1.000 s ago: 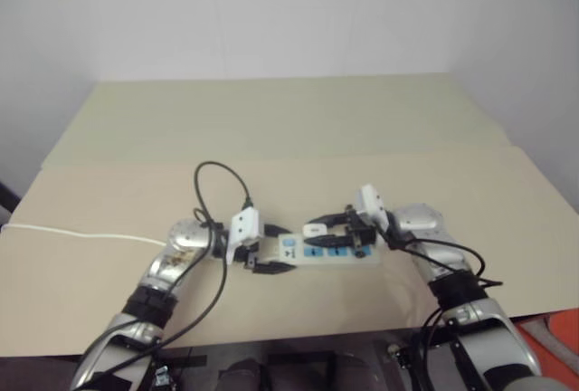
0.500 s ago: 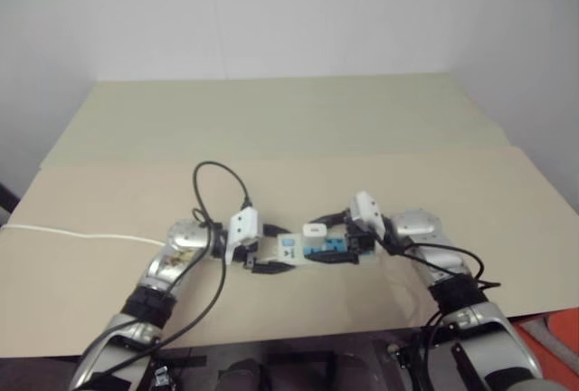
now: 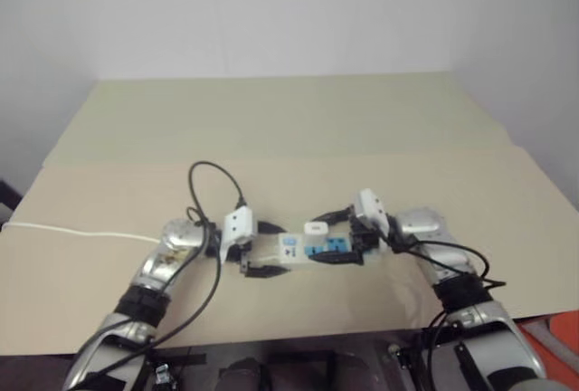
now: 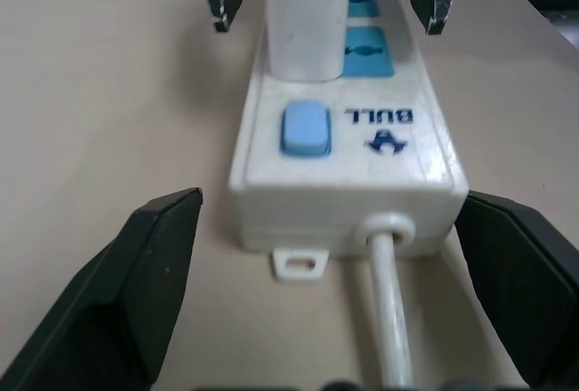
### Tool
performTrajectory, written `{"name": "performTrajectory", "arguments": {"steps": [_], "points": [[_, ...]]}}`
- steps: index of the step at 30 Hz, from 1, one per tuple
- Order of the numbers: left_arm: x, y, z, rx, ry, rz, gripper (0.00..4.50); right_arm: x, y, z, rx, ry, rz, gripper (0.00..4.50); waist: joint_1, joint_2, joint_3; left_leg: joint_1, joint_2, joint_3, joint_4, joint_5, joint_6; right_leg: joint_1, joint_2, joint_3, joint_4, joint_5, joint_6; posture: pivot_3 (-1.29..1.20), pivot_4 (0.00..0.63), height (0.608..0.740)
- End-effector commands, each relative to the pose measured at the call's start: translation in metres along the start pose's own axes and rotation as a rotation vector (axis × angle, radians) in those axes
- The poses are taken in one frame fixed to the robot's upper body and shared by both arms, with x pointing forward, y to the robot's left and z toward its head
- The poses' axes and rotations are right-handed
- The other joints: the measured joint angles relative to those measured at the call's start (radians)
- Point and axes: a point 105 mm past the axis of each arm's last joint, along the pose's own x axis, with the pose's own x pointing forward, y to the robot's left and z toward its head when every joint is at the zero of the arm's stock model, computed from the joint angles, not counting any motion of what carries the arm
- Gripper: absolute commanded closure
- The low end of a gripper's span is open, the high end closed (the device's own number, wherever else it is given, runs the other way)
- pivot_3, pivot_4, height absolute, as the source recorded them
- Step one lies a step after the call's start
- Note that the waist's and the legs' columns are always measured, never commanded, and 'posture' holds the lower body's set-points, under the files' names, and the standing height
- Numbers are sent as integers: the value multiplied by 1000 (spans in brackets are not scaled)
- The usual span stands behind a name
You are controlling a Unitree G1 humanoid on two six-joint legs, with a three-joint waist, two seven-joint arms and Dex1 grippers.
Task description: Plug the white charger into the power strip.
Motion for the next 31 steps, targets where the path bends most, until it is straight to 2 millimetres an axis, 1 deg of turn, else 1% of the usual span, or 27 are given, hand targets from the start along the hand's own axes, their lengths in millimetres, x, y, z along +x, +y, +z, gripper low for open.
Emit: {"name": "performTrajectory", "arguments": {"steps": [1, 5, 7, 10, 13, 16, 17, 21, 24, 27, 31], "points": [[-12, 6, 20, 48, -44, 9, 13, -1, 0, -3, 22, 6, -3, 365, 0, 0, 0, -1, 0, 0, 0, 0, 0, -1, 0, 0, 0, 0, 0, 0, 150, 740], [-21, 8, 31, 82, -64, 25, 13, -4, -2, 1, 16, -1, -10, 365, 0, 0, 0, -2, -1, 0, 0, 0, 0, -2, 0, 0, 0, 0, 0, 0, 150, 740], [-30, 5, 42, 115, -72, 9, 13, -16, -3, 8, 2, -3, -20, 365, 1, 0, 0, -2, -1, 0, 0, 0, 0, -2, 0, 0, 0, 0, 0, 0, 150, 740], [-40, -2, 52, 143, -71, -20, 13, -34, -2, 16, -27, 11, -36, 365, 2, 0, 1, -6, -1, 0, 1, 0, 0, -7, -1, 0, 1, 0, 0, 0, 150, 740], [-48, -5, 60, 148, -76, -10, 13, -61, -1, 23, -27, 34, -77, 365, 2, 0, 1, -10, -2, 0, 0, 1, -1, -9, 0, -1, 0, 0, 0, 0, 150, 740], [-61, -8, 62, 155, -52, 13, 13, -91, 1, 26, -15, 67, -145, 365, 1, 0, 2, -10, -2, 0, 0, 1, 0, -9, 0, -1, 0, 0, 1, 0, 150, 740], [-63, -8, 63, 157, -48, 22, 13, -98, 2, 26, -7, 73, -162, 365, 1, 0, 2, -10, -2, 0, 0, 1, 0, -9, 0, -1, 0, 0, 1, 0, 150, 740], [-79, -11, 66, 156, -21, 48, 13, -146, 7, 27, 13, 143, -274, 365, 2, 0, 3, -9, -2, 0, 1, 1, -1, -8, -1, -1, -1, 0, 1, 0, 150, 740], [-87, -10, 67, 155, -4, 58, 13, -174, 10, 26, 22, 200, -335, 365, 3, 0, 4, -9, -2, 0, 2, 1, -1, -9, -1, 0, -1, 0, 1, 0, 150, 740], [-89, -10, 66, 154, 4, 51, 13, -186, 15, 23, 22, 236, -361, 365, 2, 0, 4, -8, -1, 0, 1, 1, -1, -8, 0, 0, -1, -1, 1, 0, 150, 740], [-81, -10, 66, 159, -12, 35, 13, -186, 20, 22, 12, 243, -376, 365, 3, 0, 4, -9, -2, 0, 2, 1, -1, -8, -1, 0, -1, 0, 1, 0, 150, 740]]}}
